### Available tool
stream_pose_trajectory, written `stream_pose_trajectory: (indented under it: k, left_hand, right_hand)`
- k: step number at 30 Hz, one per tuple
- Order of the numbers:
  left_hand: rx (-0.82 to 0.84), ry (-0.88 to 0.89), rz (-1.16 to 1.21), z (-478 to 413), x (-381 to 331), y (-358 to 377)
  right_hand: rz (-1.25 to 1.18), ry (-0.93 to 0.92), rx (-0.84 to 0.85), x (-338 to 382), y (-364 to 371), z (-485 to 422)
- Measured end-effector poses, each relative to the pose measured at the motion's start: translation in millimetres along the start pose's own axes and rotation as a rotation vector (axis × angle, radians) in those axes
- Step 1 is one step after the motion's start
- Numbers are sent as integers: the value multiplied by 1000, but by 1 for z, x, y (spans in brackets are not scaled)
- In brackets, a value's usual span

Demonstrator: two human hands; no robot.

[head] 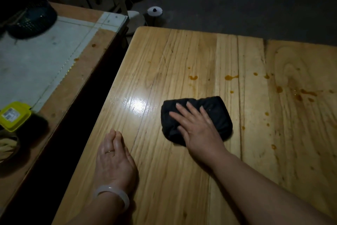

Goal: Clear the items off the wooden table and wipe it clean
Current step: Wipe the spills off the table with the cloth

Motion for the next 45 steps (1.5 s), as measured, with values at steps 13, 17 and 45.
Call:
stream_pose_trajectory:
  k: [13,17,45]
  left_hand:
    - [-54,166,202,-94,-107,1]
    - [-38,165,152,-91,-107,12]
    - [-155,263,1,-96,-105,24]
  right_hand:
    - [12,85,-23,-16,-4,17]
    - [14,110,-55,-18,-1,17]
    - [-38,-122,18,-22,-18,-100]
Point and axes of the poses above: each hand's wrist, its own z-axis away from the middle knuckle, its own y-axis out of the palm, x = y × z, the point moved 2 cm from there along -z, towards the middle knuckle
